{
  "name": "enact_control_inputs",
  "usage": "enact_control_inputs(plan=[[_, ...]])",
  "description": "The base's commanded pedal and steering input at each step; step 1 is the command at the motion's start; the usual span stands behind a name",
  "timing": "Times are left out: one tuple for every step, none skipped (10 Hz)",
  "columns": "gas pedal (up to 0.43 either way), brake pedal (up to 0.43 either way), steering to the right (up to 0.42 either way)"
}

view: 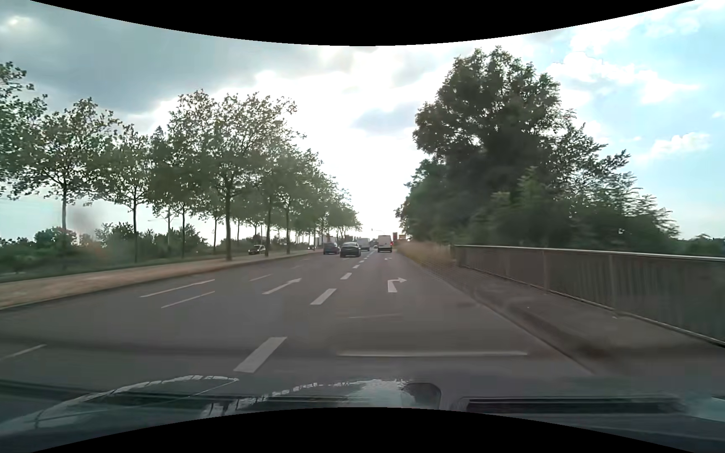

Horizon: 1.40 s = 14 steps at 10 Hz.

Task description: Follow the waypoints while adhering to traffic rules and regulations

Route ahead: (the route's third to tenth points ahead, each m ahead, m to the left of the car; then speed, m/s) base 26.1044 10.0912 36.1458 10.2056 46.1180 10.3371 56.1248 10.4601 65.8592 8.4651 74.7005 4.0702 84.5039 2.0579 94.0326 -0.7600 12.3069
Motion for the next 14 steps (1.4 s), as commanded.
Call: enact_control_inputs(plan=[[0.118, 0.000, -0.003], [0.118, 0.000, -0.003], [0.118, 0.000, -0.004], [0.118, 0.000, -0.003], [0.118, 0.000, -0.003], [0.118, 0.000, -0.003], [0.118, 0.000, -0.003], [0.118, 0.000, -0.002], [0.118, 0.000, -0.002], [0.118, 0.000, -0.002], [0.118, 0.000, -0.002], [0.118, 0.000, -0.002], [0.118, 0.000, -0.002], [0.118, 0.000, -0.003]])
